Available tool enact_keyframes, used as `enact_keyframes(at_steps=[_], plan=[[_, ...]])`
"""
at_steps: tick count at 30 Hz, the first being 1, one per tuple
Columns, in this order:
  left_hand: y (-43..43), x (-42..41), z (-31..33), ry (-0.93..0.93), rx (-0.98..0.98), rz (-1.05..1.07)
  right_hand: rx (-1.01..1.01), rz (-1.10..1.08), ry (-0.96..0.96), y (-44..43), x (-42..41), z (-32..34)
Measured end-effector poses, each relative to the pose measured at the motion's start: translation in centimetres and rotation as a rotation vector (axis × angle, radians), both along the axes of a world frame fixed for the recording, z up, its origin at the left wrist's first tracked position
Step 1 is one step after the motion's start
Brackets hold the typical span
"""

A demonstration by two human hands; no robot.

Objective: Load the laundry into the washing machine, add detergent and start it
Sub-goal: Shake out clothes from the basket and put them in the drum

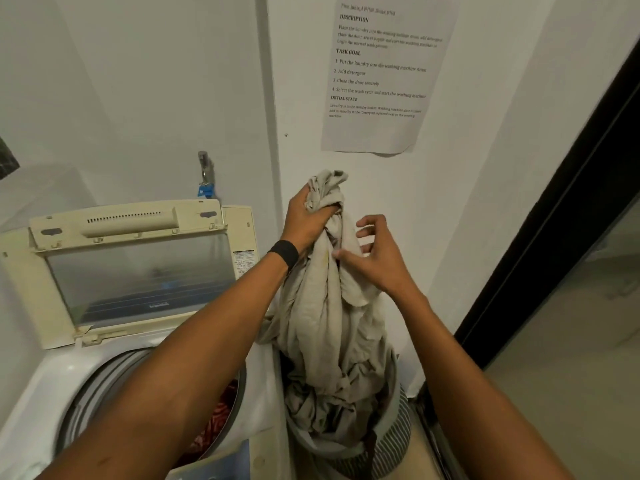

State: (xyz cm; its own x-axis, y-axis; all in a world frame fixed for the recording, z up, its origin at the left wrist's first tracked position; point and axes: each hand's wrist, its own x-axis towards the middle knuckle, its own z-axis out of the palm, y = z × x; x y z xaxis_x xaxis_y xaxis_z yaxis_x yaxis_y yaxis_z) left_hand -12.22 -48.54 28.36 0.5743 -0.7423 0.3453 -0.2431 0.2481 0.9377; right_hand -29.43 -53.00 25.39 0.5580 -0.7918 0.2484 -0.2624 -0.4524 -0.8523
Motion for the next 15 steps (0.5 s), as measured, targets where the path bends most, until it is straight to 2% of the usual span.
enact_keyframes(at_steps=[2,4,6,10,13,15], plan=[[0.0,0.1,0.1,-0.006,-0.007,0.010,-0.160,-0.077,0.060,-0.6,-0.3,-0.6],[0.2,0.8,-0.2,-0.014,-0.003,0.039,-0.161,-0.122,0.046,-2.1,-1.2,0.0],[0.5,1.7,-0.8,-0.012,0.010,0.050,-0.017,-0.116,-0.106,-3.5,-2.3,1.3],[1.2,2.3,-1.3,-0.002,0.021,0.008,0.501,-0.028,-0.619,-4.6,-2.4,4.4],[0.9,0.4,-0.7,-0.018,0.026,-0.099,0.708,0.068,-0.784,-5.1,0.0,6.1],[0.4,-1.3,-0.3,-0.019,0.017,-0.193,0.772,0.162,-0.791,-4.0,2.0,7.2]])
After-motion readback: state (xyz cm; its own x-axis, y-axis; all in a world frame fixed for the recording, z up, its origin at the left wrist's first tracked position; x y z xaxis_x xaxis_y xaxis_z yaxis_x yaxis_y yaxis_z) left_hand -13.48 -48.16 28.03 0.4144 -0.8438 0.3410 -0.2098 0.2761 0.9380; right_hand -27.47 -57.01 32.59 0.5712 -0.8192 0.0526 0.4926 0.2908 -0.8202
